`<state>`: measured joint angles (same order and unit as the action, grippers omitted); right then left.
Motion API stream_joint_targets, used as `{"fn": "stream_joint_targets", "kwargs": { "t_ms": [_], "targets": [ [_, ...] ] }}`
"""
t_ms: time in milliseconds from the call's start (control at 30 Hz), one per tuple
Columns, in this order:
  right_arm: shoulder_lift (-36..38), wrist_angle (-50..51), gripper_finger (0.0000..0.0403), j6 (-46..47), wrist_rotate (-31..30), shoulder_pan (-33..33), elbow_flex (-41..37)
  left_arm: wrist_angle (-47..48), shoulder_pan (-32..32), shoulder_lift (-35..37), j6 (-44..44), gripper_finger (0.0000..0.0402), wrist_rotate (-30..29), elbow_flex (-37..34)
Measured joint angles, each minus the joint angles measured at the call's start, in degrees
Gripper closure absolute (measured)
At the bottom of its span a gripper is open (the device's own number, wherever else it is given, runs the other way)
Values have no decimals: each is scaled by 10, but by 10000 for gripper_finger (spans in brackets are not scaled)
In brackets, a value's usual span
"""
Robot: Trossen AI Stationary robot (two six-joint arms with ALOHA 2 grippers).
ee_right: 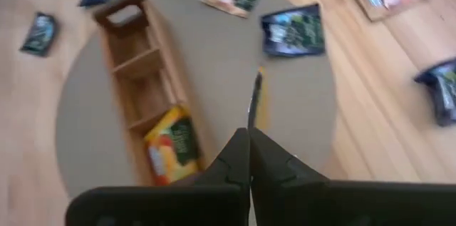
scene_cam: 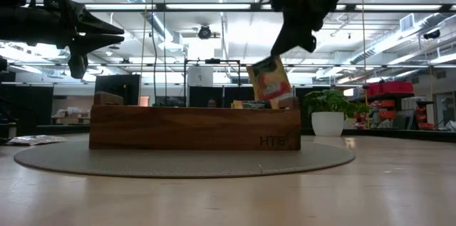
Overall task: Pick & Place Tea
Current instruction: Put the orange tea bag into the right section of the wooden organizer
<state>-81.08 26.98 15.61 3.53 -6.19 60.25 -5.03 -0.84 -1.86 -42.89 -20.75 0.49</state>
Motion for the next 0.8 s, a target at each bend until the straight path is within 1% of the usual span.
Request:
{"fn": "stream_joint_targets", "kwargs": {
  "t_ms": [167,300,400,567,800],
  "targets": [
    [16,-23,403,-6,-2,44,1,0,0,0,0,342,0,0],
    [13,-41,403,-15,-2,73,1,1,0,0,0,342,0,0],
    [3,-55,403,-22,-12,90,1,1,0,0,-2,342,0,0],
    [-12,-72,403,-23,-13,103,1,1,0,0,-3,342,0,0],
    [-45,-101,403,-26,-8,104,1,1,0,0,-4,342,0,0]
  ]
}}
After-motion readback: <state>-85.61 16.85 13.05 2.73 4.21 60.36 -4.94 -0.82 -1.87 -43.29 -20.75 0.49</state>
